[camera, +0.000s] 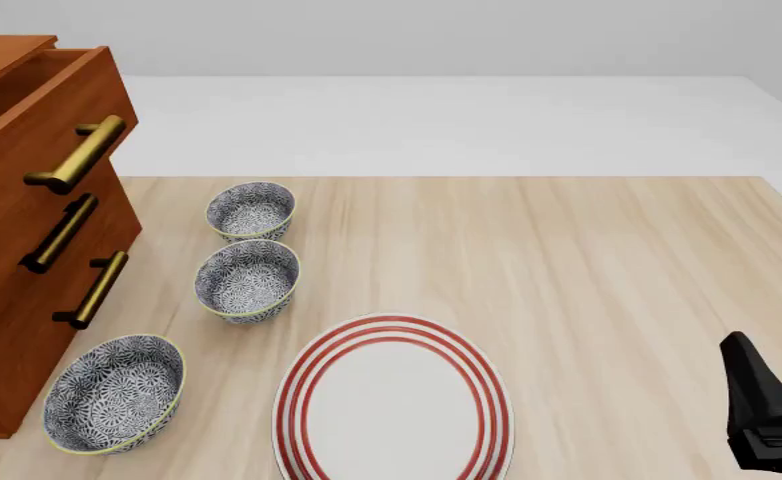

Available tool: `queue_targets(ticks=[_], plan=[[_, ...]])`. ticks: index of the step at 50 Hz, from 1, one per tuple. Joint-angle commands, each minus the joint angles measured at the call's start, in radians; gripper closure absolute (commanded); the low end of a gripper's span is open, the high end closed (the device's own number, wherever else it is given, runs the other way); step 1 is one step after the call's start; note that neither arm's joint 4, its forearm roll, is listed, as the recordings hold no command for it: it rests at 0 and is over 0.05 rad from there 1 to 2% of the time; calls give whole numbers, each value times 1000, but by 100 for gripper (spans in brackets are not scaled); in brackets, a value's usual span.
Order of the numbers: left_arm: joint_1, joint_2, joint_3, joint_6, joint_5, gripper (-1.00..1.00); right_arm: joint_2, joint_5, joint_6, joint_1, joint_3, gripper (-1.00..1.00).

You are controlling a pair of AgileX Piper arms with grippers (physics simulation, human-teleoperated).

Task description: Open the top drawer of the cabinet.

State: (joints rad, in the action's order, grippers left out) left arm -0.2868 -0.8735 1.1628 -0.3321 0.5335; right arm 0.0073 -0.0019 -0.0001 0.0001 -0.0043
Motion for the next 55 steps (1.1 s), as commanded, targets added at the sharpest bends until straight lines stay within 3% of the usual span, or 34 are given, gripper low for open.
queue_targets(ticks=[1,16,55], plan=[[18,-47,34,54,79,-100,0,0,0,0,0,-100],[18,-126,73,105,106,-100,0,0,0,0,0,-100],[78,-202,2,129,90,-100,0,0,0,0,0,-100]])
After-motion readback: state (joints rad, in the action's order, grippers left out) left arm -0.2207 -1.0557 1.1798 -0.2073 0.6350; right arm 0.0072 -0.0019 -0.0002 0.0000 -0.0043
